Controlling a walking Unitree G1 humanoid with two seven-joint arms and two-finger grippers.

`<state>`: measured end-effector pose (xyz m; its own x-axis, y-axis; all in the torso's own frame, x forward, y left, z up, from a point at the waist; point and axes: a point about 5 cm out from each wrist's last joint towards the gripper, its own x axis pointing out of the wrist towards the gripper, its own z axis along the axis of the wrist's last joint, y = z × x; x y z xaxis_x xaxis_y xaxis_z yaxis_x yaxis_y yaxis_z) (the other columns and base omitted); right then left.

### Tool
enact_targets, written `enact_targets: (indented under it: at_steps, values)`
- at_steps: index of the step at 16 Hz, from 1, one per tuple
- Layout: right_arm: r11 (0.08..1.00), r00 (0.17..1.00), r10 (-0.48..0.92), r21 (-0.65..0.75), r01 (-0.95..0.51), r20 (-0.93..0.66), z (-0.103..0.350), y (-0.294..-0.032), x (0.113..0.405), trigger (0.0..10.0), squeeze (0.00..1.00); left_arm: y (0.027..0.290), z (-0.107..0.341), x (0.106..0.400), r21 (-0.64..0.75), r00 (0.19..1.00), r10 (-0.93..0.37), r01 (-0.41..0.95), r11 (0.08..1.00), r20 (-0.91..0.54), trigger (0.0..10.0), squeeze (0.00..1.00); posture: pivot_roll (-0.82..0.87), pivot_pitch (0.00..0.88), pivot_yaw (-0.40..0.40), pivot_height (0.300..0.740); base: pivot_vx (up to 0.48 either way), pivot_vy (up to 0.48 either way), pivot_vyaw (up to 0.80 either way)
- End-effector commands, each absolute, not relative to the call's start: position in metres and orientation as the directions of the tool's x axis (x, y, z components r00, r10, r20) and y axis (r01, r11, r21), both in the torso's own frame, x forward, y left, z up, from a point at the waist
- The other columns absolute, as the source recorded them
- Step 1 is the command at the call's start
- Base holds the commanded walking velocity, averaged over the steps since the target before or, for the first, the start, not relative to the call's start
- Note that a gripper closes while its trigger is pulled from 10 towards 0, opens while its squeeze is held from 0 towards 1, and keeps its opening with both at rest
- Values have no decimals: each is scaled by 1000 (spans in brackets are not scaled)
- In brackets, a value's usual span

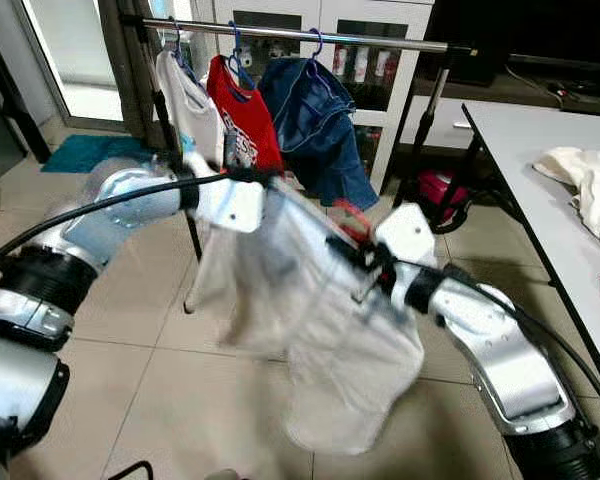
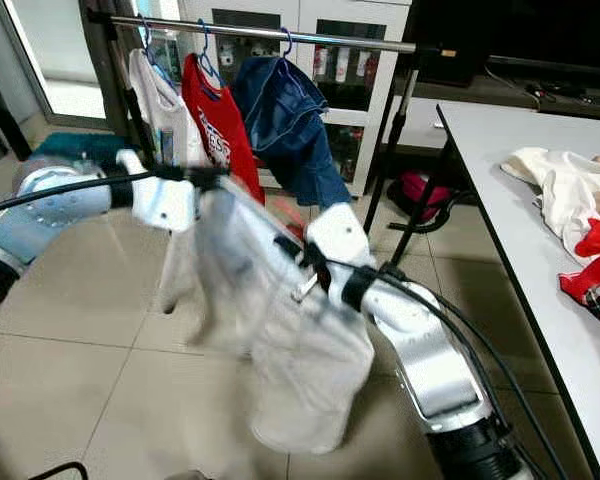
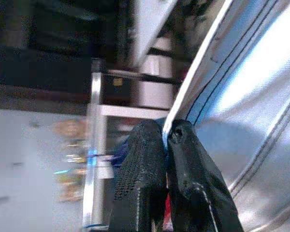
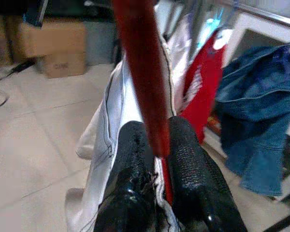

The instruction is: Hang hanger

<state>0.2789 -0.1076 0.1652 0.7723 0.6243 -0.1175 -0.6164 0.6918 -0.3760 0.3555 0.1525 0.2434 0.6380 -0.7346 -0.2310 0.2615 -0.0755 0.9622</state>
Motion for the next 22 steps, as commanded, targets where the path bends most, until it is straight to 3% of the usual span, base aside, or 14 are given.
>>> enact_targets:
  at_steps: [1, 2, 4, 8, 10, 11, 13, 16, 21, 22]
  values:
    - [793, 850, 408, -332, -511, -333, 126, -156, 277, 10000, 0, 241, 305, 369, 984, 928, -371, 25, 175, 43, 0, 0, -73, 0, -20, 740, 0, 0, 0]
    - [807, 861, 390, -330, -490, -325, 128, -157, 278, 10000, 0, 246, 303, 370, 976, 943, -327, 14, 217, 59, 0, 0, -74, 0, -17, 740, 0, 0, 0]
    - [840, 889, 356, -318, -439, -288, 134, -158, 281, 10000, 0, 259, 275, 373, 899, 975, -222, 82, 429, 17, 0, 0, -78, 0, -8, 740, 0, 0, 0]
    - [902, 953, 222, -329, -281, -207, 147, -171, 288, 10000, 0, 281, 206, 352, 820, 975, -58, 213, 531, -216, 0, 0, -84, 0, 0, 740, 0, 0, 0]
    - [914, 963, 187, -325, -242, -192, 149, -177, 291, 10000, 0, 282, 183, 338, 765, 941, -46, 299, 571, -334, 0, 0, -81, 0, -6, 740, 0, 0, 0]
    - [921, 968, 172, -319, -225, -185, 151, -179, 293, 10000, 0, 270, 165, 324, 675, 896, -93, 392, 626, -434, 0, 0, -77, 0, -10, 740, 0, 0, 0]
    - [921, 970, 177, -319, -222, -164, 155, -181, 296, 10000, 0, 264, 150, 312, 643, 874, -84, 414, 644, -479, 0, 0, -75, 0, -13, 740, 0, 0, 0]
    - [919, 977, 176, -336, -207, -122, 165, -191, 302, 10000, 0, 224, 123, 279, 421, 682, -341, 692, 586, -647, 0, 0, -76, 0, -16, 740, 0, 0, 0]
    - [867, 940, 329, -364, -340, -96, 171, -188, 303, 10000, 0, 209, 153, 296, 485, 765, -465, 643, 593, -446, 0, 0, -82, 0, -15, 740, 0, 0, 0]
    - [861, 934, 346, -366, -354, -88, 172, -188, 303, 10000, 0, 204, 160, 297, 483, 772, -496, 636, 602, -398, 3451, 0, -82, 0, -15, 740, 0, 0, 0]
